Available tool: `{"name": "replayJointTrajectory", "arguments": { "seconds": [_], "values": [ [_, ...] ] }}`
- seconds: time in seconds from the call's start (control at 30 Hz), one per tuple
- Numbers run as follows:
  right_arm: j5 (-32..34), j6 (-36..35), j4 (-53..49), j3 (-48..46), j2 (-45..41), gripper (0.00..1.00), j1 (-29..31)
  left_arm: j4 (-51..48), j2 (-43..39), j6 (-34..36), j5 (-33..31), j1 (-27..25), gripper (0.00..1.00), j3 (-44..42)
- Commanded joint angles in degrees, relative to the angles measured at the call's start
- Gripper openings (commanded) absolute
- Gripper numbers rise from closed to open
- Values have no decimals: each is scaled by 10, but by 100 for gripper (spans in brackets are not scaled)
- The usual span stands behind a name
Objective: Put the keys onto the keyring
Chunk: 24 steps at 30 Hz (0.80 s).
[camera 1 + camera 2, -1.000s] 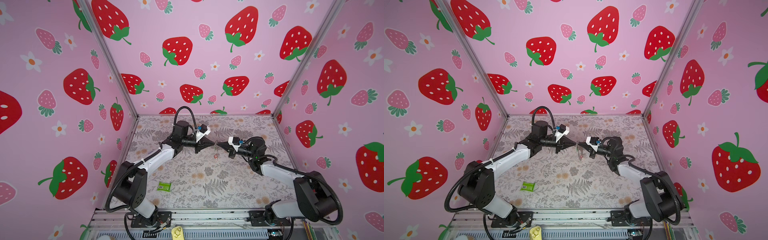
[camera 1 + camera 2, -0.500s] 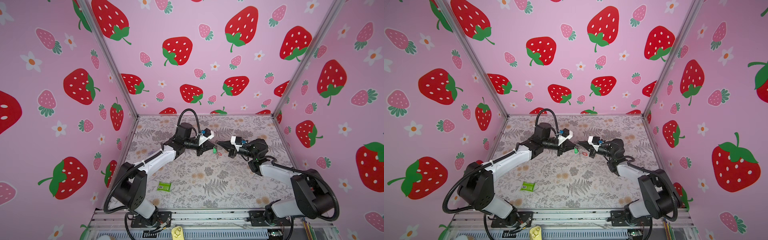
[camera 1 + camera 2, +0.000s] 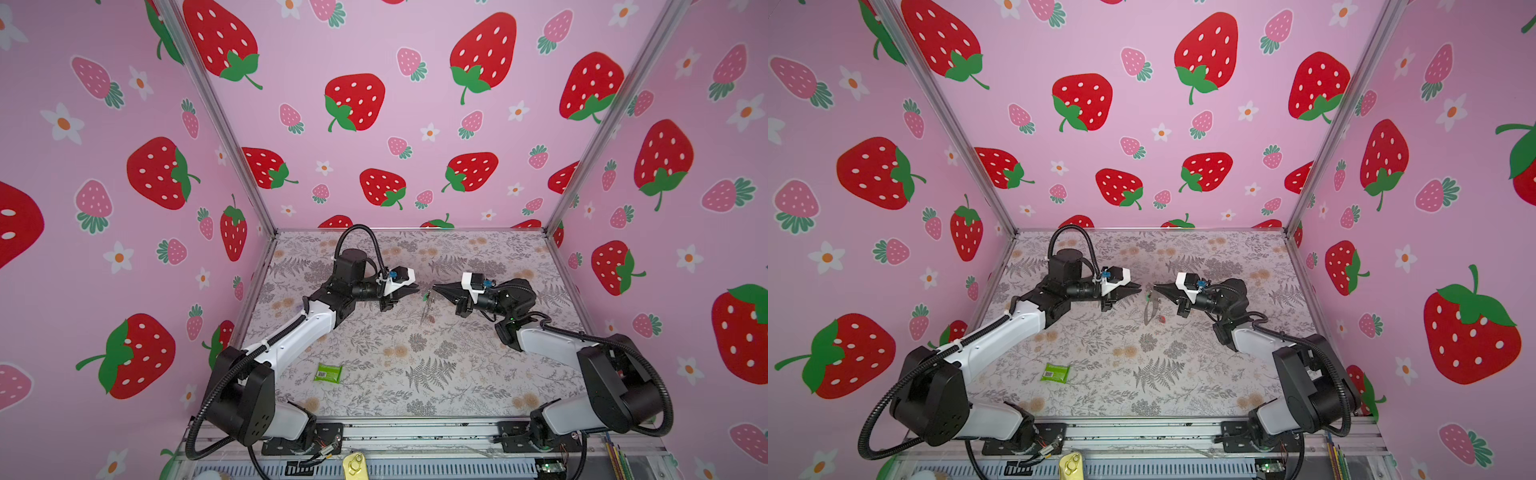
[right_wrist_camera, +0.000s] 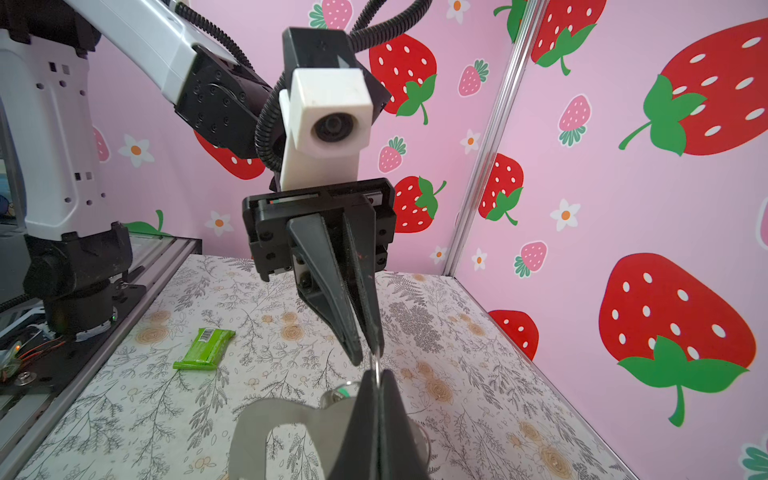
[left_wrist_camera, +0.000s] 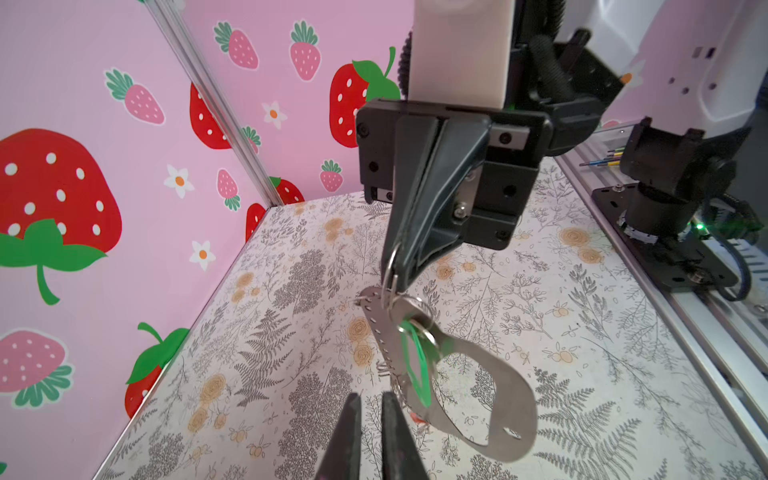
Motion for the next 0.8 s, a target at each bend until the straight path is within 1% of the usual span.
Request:
{"name": "replayJointTrajectory", "arguments": {
  "seconds": [0.0, 0.1, 0.27, 0.53, 0.77],
  "values": [
    [-15, 16, 36, 0, 4, 0, 0, 20, -8, 30, 55, -5, 16, 12],
    [-19, 21, 37, 0, 5, 0, 0, 18, -6, 32, 75, -8, 18, 19],
    [-27, 26, 38, 2, 8, 0, 2, 20, 3, 31, 89, -11, 20, 32],
    [-35, 29, 38, 7, 12, 0, 7, 32, 17, 11, 78, -13, 23, 45],
    [-34, 27, 36, 12, 15, 0, 11, 19, 33, 7, 93, -14, 24, 61]
  ]
}}
